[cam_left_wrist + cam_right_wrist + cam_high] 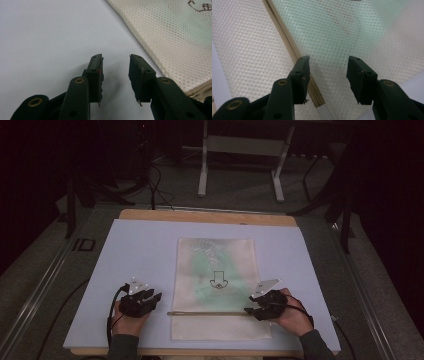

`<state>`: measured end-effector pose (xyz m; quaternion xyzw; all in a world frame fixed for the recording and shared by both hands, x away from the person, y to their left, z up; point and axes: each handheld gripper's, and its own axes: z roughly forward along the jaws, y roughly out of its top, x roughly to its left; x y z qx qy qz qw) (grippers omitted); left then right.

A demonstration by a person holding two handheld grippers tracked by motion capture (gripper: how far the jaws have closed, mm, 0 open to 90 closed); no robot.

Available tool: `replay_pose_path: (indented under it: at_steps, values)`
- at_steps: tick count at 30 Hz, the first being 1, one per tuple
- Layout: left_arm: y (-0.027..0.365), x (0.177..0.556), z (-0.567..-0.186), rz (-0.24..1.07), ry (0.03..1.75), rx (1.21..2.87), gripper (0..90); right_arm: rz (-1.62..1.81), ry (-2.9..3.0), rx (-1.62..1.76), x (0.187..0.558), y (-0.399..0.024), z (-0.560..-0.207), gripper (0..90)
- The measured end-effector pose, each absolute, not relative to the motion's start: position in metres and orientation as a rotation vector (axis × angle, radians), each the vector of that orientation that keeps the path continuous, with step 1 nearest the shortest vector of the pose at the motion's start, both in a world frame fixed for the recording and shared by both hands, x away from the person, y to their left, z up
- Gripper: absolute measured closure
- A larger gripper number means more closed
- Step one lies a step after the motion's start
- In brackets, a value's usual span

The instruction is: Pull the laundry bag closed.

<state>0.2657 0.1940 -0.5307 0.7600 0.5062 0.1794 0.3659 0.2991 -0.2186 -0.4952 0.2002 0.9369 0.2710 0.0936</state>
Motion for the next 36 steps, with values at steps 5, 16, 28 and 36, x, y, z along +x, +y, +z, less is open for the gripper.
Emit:
replay_pose_path:
  at_steps: [5, 16, 28, 36]
  values:
    - [0.194, 0.266, -0.531, 0.46, 1.299, 1.955, 62.8, 0.8, 2.797, 0.574, 0.298, -0.213, -0.496, 52.4]
    - [0.193, 0.266, -0.531, 0.456, 1.299, 1.955, 62.8, 0.802, 2.827, 0.513, 0.297, -0.198, -0.497, 51.9]
    - [0.193, 0.266, -0.531, 0.448, 1.3, 1.955, 62.8, 0.794, 2.856, 0.448, 0.297, -0.181, -0.498, 51.9]
    - [0.194, 0.266, -0.531, 0.448, 1.301, 1.954, 62.8, 0.796, 2.867, 0.412, 0.297, -0.17, -0.497, 51.9]
